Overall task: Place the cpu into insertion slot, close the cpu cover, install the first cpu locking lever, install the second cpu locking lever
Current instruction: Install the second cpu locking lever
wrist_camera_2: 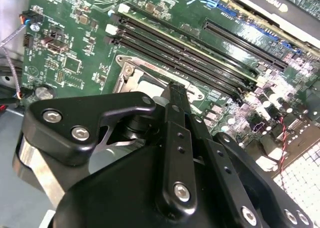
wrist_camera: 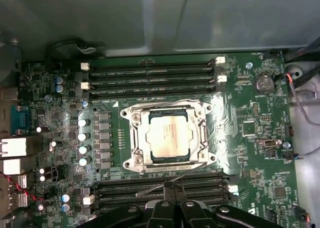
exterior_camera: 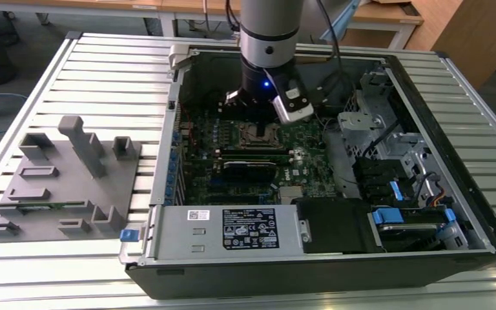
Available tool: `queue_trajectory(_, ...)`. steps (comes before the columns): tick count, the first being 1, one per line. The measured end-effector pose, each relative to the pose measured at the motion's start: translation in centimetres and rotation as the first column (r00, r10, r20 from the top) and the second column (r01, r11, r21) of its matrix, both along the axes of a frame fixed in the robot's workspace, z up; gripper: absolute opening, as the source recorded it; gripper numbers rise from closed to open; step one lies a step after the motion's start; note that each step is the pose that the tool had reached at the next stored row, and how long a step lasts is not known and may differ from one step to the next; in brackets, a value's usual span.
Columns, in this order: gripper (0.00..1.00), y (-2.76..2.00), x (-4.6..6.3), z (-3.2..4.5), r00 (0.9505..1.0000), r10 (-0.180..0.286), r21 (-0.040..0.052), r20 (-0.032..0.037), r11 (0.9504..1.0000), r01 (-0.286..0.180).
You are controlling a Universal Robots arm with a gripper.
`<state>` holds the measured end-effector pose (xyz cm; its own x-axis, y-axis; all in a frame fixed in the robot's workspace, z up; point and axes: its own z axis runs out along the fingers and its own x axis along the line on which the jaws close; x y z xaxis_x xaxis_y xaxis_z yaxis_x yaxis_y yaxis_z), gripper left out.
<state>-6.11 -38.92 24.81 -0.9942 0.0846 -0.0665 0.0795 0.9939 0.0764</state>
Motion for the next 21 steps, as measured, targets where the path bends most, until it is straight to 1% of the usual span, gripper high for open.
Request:
queue_trajectory(6, 0.11, -0.20, -0.2, -0.59, 1.0000, 0.000, -0.0001, 0.0000, 1.0000, 0.000)
queue_trajectory(9, 0.11, -0.22, -0.3, -0.79, 1.0000, 0.000, 0.0000, 0.0000, 1.0000, 0.000)
queue_trajectory(15, 0.11, -0.22, -0.7, -1.11, 1.0000, 0.000, -0.0001, 0.0000, 1.0000, 0.000)
queue_trajectory(21, 0.11, -0.22, -0.9, -1.24, 1.0000, 0.000, -0.0001, -0.0001, 1.0000, 0.000)
